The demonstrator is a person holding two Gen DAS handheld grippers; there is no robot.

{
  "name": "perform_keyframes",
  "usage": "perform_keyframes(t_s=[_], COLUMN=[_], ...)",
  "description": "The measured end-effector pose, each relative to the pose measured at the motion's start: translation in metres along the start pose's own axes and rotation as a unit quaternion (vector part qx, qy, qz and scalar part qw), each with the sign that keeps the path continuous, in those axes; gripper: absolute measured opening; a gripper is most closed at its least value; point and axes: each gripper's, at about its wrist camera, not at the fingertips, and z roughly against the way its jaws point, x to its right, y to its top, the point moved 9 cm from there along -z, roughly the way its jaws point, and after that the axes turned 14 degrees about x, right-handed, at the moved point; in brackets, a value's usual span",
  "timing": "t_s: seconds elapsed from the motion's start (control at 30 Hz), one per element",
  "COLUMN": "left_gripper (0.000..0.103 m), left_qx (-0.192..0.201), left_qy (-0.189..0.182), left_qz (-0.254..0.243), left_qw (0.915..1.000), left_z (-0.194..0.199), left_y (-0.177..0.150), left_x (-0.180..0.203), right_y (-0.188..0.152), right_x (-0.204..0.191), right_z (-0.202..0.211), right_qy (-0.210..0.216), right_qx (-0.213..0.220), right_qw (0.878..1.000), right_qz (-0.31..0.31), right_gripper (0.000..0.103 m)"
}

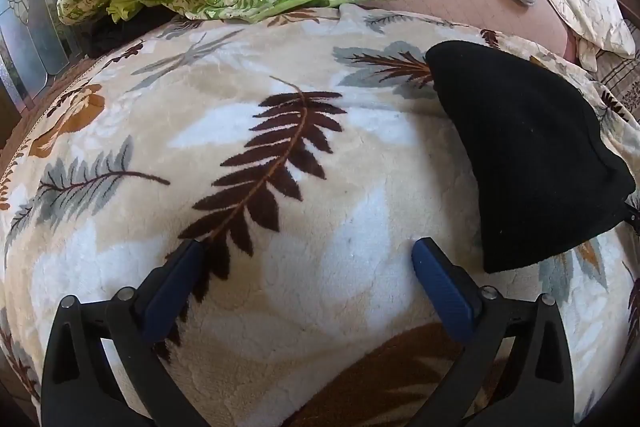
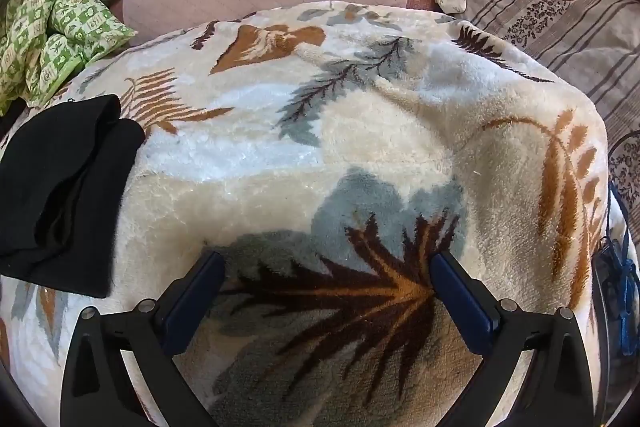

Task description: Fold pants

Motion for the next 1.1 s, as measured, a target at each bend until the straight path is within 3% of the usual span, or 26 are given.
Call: perform_keyframes(t_s=[1.03, 1.1], left_gripper=[0.103, 0.103], left_qx=[0.000, 0.001], left_qy=[-0.002, -0.002], left_qz=[0.001, 0.000], left_qw=[1.0000, 1.0000], left_z=[0.002, 0.000], left_y=[-0.004, -0.029], left_x=[-0.015, 0.005], right_y=[0.001, 0.001], right_x=[-0.004, -0.005], right_z=[0.000, 0.000], right_qy=[0.004, 0.004], right_qx=[0.001, 0.001], right_qw=[1.000, 1.000], right_qz=[-0.005, -0.005], right_gripper=[0.102, 0.102])
